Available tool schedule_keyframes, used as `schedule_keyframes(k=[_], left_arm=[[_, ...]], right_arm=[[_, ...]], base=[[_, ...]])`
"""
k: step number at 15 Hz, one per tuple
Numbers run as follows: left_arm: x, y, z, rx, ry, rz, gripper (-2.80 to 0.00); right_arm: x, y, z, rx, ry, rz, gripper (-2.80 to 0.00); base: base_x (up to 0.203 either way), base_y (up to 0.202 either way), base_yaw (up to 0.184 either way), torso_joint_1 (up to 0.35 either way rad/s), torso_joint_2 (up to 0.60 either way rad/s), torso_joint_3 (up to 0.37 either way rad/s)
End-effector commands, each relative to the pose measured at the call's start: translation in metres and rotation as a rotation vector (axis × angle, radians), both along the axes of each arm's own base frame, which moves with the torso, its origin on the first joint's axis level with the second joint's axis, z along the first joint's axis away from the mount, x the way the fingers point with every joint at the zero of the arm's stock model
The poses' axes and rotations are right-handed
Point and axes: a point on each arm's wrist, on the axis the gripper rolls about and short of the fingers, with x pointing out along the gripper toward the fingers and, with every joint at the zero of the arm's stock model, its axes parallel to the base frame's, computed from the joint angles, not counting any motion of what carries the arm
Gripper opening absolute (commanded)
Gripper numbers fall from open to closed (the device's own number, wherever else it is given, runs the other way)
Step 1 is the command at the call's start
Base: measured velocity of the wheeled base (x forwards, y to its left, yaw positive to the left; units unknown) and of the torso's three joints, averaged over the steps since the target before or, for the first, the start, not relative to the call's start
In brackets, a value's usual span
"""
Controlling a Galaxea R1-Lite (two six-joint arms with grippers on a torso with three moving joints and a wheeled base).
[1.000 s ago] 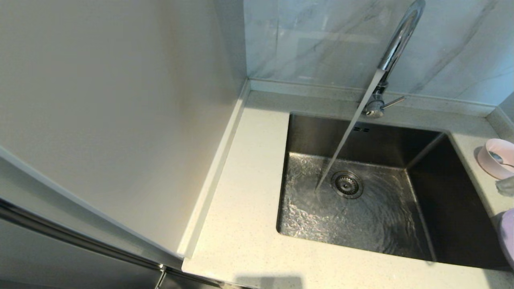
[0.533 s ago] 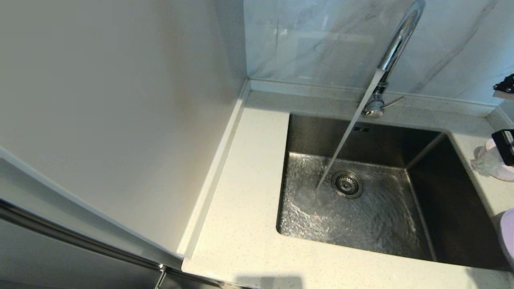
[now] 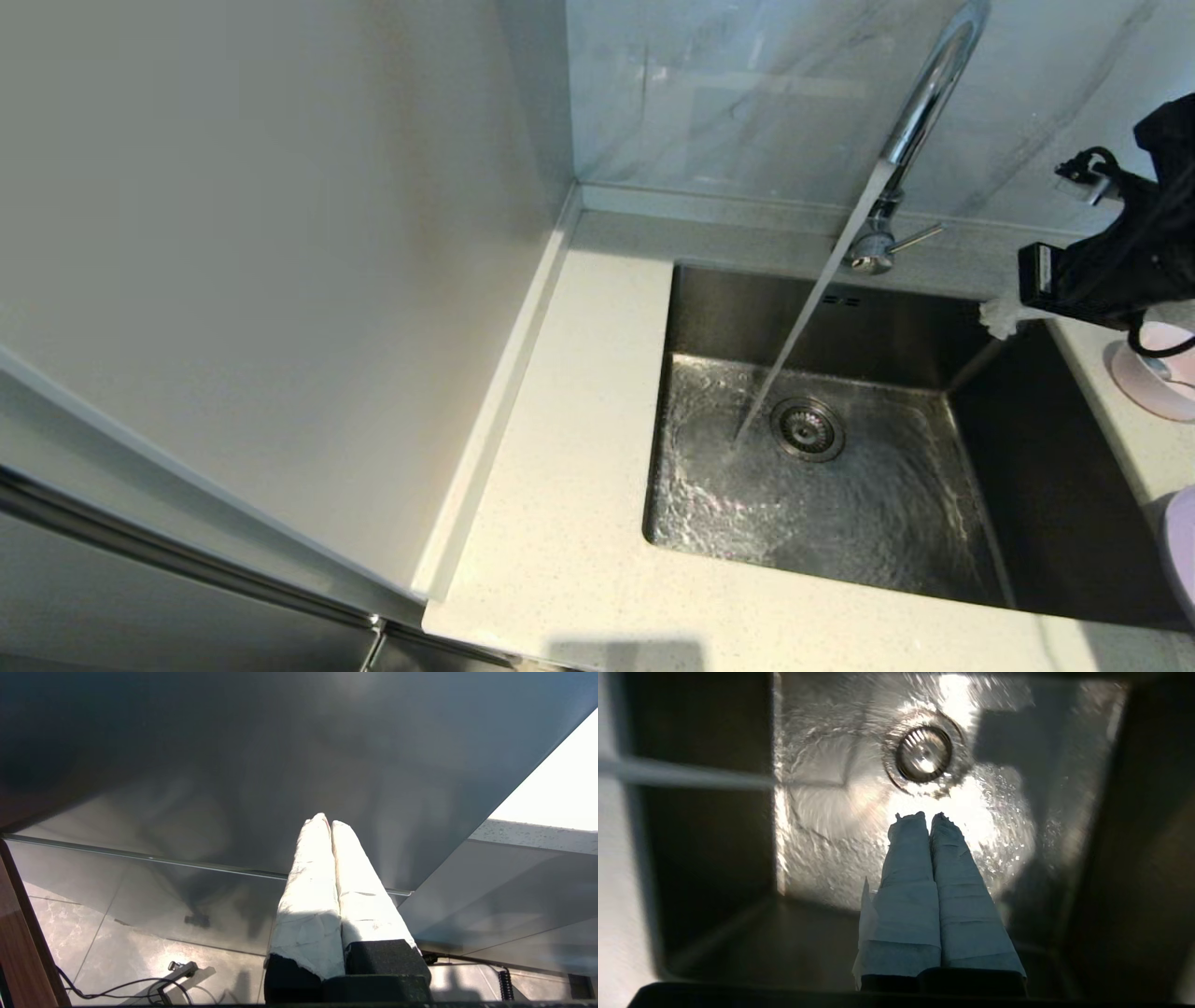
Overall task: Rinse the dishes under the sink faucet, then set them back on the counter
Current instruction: Turn off the faucet
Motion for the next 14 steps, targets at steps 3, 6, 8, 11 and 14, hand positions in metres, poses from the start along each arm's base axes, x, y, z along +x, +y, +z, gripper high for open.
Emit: schedule_keyframes(k=[3,6,8,11,14], left_arm=[[0.0,0.0,0.0,0.0,0.0,-0.001,-2.8],[0.0,0.0,0.0,0.0,0.0,0.001,-2.8],[0.0,0.0,0.0,0.0,0.0,0.001,-2.8],[0.0,0.0,0.0,0.0,0.0,0.001,-2.8],[0.0,0.0,0.0,0.0,0.0,-0.001,-2.8]], right_arm=[[0.032,0.001,-0.013,0.1,-0.079,-0.022,-2.8],[0.042,0.001,-0.011,0.14,-0.138,-0.046,-2.8],[0.048,0.002,-0.008,0.163,-0.19,-0.057,-2.8],[0.053,0.002,-0.003,0.175,-0.226,-0.046,-2.8],[0.057,0.003,0.0,0.188,-0.24,-0.023,-2.8]], base=[[0.0,0.0,0.0,0.0,0.0,0.0],[0.0,0.0,0.0,0.0,0.0,0.0],[0.0,0.0,0.0,0.0,0.0,0.0],[0.0,0.0,0.0,0.0,0.0,0.0],[0.0,0.0,0.0,0.0,0.0,0.0]])
